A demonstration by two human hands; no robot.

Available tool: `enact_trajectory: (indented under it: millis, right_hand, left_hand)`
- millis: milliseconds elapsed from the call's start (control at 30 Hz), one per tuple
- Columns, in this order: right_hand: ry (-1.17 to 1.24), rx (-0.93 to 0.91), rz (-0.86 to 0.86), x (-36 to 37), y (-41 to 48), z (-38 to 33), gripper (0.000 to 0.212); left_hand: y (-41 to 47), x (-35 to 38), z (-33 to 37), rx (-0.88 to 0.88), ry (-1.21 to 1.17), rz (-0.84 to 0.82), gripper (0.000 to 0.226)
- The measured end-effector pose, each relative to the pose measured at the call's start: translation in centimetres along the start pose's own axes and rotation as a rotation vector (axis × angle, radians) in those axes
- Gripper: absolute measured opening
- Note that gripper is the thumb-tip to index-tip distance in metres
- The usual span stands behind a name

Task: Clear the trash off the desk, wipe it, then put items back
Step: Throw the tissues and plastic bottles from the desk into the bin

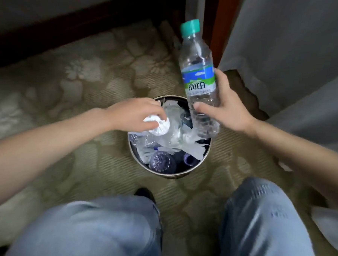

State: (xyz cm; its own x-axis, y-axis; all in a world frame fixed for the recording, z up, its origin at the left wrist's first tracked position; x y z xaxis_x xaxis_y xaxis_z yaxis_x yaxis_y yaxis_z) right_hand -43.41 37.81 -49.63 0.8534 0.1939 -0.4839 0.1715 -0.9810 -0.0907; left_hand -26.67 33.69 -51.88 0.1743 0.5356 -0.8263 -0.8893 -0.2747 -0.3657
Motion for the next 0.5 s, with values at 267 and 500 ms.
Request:
enact_trajectory:
  millis: [267,500]
  right_hand:
    - [0.056,-0.038,-0.169,3.2,1.7,3.3,0.067]
    - [-0.036,-0.020,-0.316,4.1,3.4,2.7,0.062]
  left_hand:
    - [-1.2,2.0,-0.2,-0.028,-0.182,0.127,0.033]
    - [-1.9,4.2,-1.8,-0.162,-0.333,0.014,0.017]
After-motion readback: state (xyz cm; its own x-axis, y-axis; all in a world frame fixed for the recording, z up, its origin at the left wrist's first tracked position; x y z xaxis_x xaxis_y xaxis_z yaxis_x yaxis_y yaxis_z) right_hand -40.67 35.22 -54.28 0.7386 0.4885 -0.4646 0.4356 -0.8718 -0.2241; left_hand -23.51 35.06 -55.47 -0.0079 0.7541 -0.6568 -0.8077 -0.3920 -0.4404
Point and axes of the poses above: each hand's wrist, its own y-axis towards the middle knuckle, its own x-axis out of the palm, z = x × y, the point moved 9 cm from there along y, towards the middle knuckle, and after that the axes turned 12 degrees about -z, right-handed, at the moved point
